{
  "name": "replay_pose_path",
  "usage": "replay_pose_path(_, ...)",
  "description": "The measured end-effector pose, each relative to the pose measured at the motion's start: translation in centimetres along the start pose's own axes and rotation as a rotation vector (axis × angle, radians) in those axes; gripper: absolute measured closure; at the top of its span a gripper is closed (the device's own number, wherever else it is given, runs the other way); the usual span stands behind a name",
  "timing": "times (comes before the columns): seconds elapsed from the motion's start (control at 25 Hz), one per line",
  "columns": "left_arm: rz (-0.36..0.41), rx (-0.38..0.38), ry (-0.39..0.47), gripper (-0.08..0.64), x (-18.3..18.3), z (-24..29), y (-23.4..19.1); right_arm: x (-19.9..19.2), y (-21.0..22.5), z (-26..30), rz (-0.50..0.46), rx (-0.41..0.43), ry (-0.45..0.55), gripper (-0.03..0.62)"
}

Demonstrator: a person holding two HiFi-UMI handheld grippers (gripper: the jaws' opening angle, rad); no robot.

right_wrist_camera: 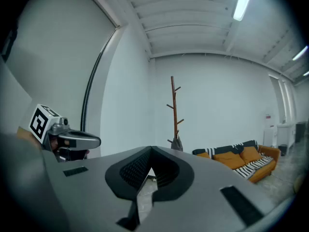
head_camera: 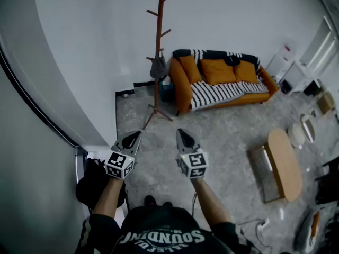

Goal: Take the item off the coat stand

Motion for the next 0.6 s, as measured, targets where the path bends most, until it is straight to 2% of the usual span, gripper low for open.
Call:
replay_pose_path(0.36, -0.005, -0.009, -0.001, 0.558, -0.3, 0.2, -0.9, -0.2, -0.6, 0.3, -0.008, 0.017, 0.023, 0.594)
replay_pose_path(0.6, -0.004, -0.017, 0.006, 0.558, -0.3, 0.4, -1.2, -0.4, -0.5, 0.7, -0.003, -0.003, 0.010, 0.594)
Point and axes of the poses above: the fingertips, and each gripper's own axes: z forward along the fingers, y to its right, x out of its top, the point moved 9 cm from there along -z, backward along the fingers, and after that the axes turned 8 degrees about -x, right-handed, at the moved point
